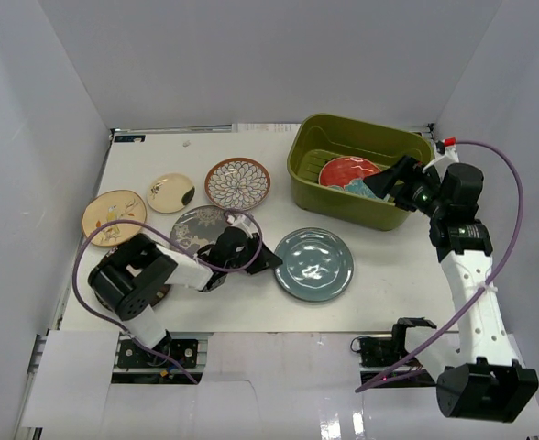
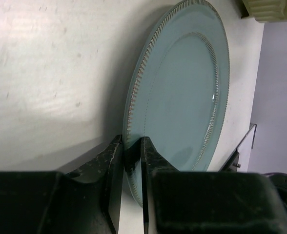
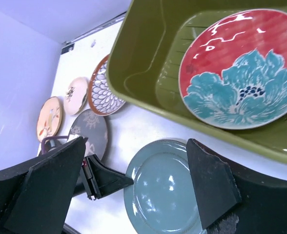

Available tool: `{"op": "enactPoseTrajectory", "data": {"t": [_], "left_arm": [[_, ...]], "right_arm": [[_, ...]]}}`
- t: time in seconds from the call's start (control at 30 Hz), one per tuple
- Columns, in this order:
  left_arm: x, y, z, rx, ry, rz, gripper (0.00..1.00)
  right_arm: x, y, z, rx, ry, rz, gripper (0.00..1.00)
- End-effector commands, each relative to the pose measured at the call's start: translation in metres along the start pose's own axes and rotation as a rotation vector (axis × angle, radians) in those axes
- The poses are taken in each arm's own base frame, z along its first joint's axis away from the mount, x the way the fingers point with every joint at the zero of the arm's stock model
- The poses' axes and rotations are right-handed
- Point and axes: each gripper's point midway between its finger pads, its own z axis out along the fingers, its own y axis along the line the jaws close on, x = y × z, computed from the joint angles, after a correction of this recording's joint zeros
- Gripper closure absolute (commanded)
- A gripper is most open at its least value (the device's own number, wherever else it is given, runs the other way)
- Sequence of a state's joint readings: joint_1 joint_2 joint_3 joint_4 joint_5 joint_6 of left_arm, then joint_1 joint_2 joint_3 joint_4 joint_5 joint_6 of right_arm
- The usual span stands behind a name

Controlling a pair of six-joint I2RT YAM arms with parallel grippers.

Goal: Place the plates into the plastic bin on the countertop

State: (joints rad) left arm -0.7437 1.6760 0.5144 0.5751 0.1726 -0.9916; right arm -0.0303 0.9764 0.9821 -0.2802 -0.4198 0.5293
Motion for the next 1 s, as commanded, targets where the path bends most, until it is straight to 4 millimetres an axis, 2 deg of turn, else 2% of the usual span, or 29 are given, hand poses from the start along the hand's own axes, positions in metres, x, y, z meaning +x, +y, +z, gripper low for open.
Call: {"op": "enactPoseTrajectory", "data": {"t": [0.0, 0.03, 0.17, 0.33, 0.53, 0.6, 0.67, 0.73, 0.8, 0.87, 0.9, 0.97], "left_arm": [[0.008, -0.006, -0.020, 0.015, 0.023, 0.019, 1.00], [0.007, -0.010, -0.023, 0.027, 0.017, 0.017, 1.00], [-0.005, -0.041, -0.046, 0.132, -0.033, -0.001, 1.00], [-0.014, -0.064, -0.070, 0.216, -0.076, -0.024, 1.00], [-0.030, -0.099, -0.102, 0.302, -0.122, -0.009, 1.00], [-0.032, -0.104, -0.109, 0.300, -0.127, 0.003, 1.00], [-0.040, -0.117, -0.122, 0.334, -0.157, 0.013, 1.00], [-0.042, -0.122, -0.130, 0.346, -0.170, 0.015, 1.00], [-0.045, -0.124, -0.132, 0.342, -0.175, 0.015, 1.00], [-0.042, -0.122, -0.132, 0.348, -0.168, 0.002, 1.00], [-0.042, -0.124, -0.133, 0.362, -0.173, -0.001, 1.00], [-0.041, -0.124, -0.132, 0.373, -0.168, -0.024, 1.00]], "right_arm": [[0.008, 0.018, -0.017, -0.089, -0.020, -0.026, 0.10], [0.011, 0.022, -0.024, -0.100, -0.031, -0.039, 0.10], [0.041, 0.017, -0.037, -0.118, 0.015, -0.056, 0.10], [0.072, 0.010, -0.053, -0.111, 0.062, -0.076, 0.10], [0.067, 0.009, -0.066, -0.066, 0.005, -0.098, 0.10], [0.062, 0.014, -0.070, -0.075, -0.010, -0.108, 0.10], [0.061, 0.021, -0.071, -0.102, -0.003, -0.109, 0.10], [0.065, 0.024, -0.071, -0.128, 0.021, -0.101, 0.10], [0.077, 0.023, -0.067, -0.153, 0.062, -0.085, 0.10], [0.098, 0.029, -0.067, -0.242, 0.143, -0.062, 0.10], [0.115, 0.022, -0.063, -0.260, 0.183, -0.033, 0.10], [0.137, 0.017, -0.062, -0.297, 0.232, 0.007, 0.10]]}}
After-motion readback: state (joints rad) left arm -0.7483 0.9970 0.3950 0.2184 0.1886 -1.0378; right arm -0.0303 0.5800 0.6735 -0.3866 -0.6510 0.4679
